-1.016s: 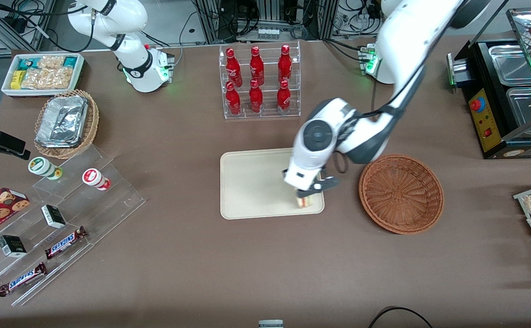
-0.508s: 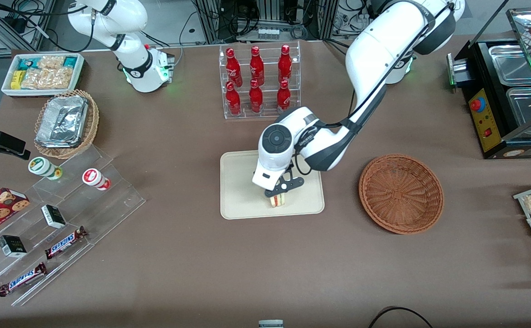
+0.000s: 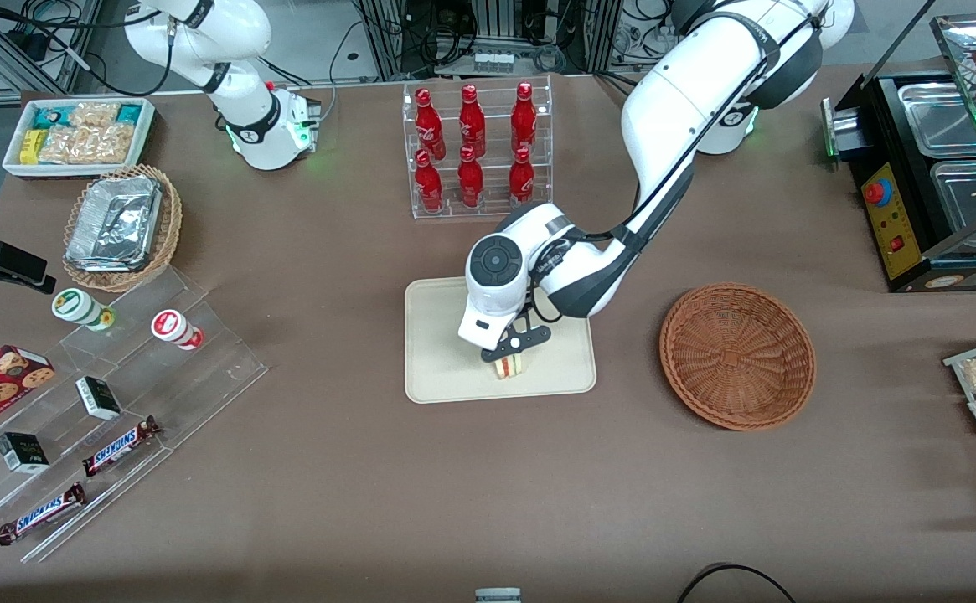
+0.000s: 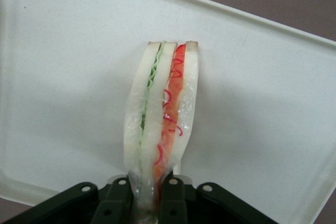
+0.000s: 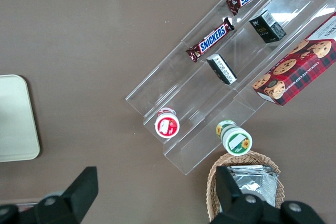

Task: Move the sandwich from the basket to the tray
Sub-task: 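Lower the sandwich onto the tray and open the left gripper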

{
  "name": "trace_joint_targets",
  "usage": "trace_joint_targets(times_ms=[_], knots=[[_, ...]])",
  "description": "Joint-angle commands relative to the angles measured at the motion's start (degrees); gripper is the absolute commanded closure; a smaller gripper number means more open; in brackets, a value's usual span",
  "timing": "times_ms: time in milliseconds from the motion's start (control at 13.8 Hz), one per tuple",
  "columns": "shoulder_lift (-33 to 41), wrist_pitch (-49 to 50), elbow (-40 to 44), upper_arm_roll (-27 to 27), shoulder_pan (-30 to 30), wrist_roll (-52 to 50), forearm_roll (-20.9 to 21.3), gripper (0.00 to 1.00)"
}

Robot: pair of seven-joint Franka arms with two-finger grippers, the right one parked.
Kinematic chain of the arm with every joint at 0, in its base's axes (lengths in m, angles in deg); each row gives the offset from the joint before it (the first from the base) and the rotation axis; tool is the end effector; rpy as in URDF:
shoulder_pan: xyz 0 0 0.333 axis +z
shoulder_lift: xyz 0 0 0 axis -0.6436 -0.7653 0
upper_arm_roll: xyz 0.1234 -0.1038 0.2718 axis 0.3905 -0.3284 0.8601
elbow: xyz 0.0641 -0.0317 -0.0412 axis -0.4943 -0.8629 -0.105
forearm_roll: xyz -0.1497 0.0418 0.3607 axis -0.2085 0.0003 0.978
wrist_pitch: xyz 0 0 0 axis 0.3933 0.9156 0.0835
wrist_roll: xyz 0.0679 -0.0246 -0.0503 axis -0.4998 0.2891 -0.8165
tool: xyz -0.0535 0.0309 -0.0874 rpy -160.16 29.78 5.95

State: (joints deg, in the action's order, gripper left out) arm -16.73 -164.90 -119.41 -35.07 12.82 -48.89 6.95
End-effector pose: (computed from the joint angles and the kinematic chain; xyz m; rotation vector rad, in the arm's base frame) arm 0.5166 -0.5102 0.2403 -3.0810 -0.5465 0.1768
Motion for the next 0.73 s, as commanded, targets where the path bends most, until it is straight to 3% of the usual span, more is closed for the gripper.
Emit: trace_joint_targets(times_ms=[0, 653], knots=[[-0.3, 1.1, 2.2, 0.5, -1.0, -1.3, 1.4, 0.0], [8.6, 7.0, 2.3, 0.5, -0.2, -0.1, 1.9, 0.0]])
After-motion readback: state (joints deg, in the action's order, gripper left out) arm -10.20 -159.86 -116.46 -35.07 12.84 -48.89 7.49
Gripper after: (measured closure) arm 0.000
